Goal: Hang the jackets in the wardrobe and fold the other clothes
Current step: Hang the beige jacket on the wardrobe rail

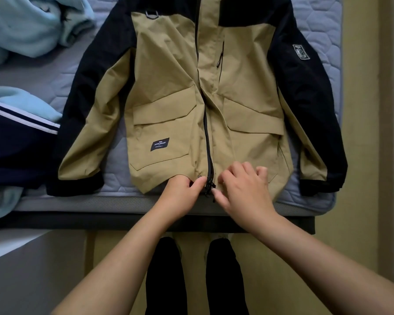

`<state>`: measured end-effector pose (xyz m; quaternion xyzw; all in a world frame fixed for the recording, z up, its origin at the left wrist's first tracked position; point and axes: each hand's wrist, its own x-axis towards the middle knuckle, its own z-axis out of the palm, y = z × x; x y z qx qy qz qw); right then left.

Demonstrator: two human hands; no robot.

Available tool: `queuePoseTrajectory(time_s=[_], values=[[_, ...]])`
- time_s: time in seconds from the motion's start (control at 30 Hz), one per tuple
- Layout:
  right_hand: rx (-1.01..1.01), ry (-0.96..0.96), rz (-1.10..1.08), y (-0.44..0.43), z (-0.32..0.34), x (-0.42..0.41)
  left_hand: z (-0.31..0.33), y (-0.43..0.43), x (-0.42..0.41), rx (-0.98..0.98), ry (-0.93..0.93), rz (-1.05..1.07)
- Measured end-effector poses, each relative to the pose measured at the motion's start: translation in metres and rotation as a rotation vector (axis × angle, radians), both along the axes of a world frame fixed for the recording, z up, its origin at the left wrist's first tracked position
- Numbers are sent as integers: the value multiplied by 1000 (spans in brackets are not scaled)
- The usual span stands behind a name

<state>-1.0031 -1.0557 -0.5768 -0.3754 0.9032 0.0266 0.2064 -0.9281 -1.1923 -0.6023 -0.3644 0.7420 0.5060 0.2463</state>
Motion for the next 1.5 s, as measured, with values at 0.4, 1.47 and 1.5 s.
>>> queuePoseTrajectory(time_s=[0.4,1.47,1.5], values=[[127,-86,215,-17,-5,-20,-3,-5,3,-42,-27,-57],[233,156,483,-80,-8,-132,10,-51,-50,-463,-297,-255],[222,158,498,-81,-8,-134,6,-45,-64,-507,-251,-269]])
